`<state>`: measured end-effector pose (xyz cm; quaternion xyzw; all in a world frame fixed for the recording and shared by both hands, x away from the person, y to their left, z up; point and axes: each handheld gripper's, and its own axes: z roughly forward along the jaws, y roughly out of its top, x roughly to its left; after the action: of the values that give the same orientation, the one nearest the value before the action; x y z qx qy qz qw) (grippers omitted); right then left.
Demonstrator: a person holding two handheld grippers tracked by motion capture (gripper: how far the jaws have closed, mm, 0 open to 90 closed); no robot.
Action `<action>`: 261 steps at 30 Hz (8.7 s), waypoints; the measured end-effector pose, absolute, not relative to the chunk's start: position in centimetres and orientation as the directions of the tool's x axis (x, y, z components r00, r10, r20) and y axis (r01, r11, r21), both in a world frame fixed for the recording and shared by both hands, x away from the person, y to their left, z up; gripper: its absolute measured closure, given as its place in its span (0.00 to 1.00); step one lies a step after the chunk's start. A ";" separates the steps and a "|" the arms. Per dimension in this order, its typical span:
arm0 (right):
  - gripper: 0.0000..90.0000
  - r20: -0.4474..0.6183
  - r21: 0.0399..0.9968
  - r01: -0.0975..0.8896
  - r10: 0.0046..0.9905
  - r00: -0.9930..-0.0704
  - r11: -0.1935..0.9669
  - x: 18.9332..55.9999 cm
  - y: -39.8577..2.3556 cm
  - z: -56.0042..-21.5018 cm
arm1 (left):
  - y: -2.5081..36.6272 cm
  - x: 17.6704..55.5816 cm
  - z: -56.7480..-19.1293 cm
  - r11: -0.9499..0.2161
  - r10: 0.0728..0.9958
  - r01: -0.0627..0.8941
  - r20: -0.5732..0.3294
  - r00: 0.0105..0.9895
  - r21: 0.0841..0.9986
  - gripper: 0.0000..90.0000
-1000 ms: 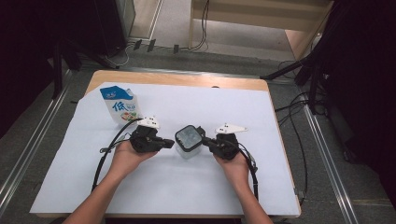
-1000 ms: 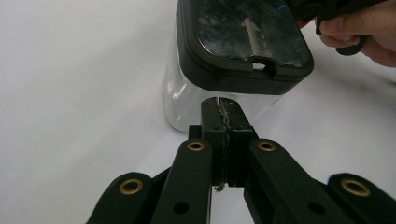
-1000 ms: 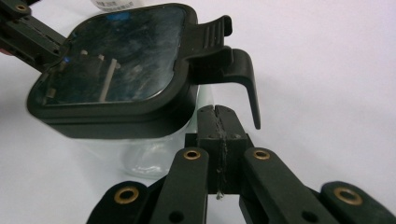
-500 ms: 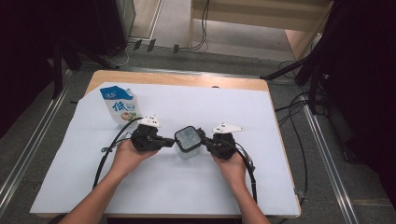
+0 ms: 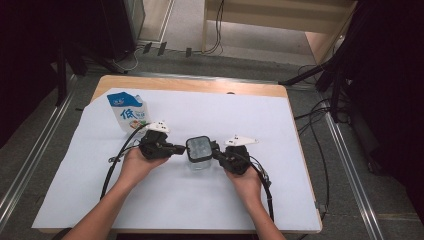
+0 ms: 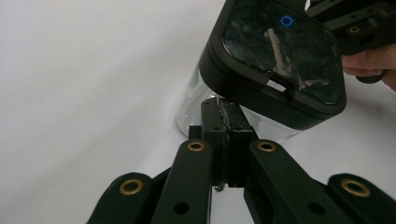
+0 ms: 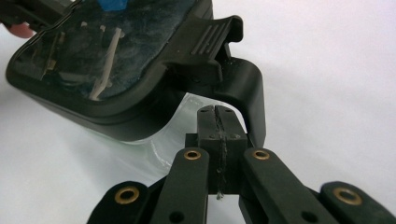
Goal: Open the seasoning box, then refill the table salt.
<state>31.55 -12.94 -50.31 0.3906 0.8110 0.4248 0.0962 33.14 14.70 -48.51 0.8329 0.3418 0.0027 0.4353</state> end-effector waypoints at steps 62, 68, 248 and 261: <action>1.00 0.212 0.743 0.557 0.658 -0.722 0.371 32.7 -15.7 -49.0 | 13.9 33.8 -47.7 -0.532 0.345 0.360 -0.193 0.919 0.767 0.13; 1.00 0.218 0.744 0.561 0.663 -0.716 0.362 32.7 -15.7 -49.2 | 13.3 34.0 -48.5 -0.534 0.328 0.355 -0.199 0.923 0.768 0.14; 0.53 0.207 0.787 0.547 0.713 -0.670 0.285 33.8 -18.6 -48.8 | 27.8 32.1 -44.3 -0.289 0.676 0.580 -0.267 0.687 0.762 0.48; 0.53 0.213 0.777 0.561 0.720 -0.661 0.285 33.8 -18.7 -48.9 | 31.7 33.0 -43.9 -0.218 0.753 0.612 -0.267 0.601 0.760 0.48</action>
<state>33.79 -18.74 -48.94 0.4020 0.7967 0.4423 0.0896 32.95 31.70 -43.87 0.7764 0.4397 0.0796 0.4445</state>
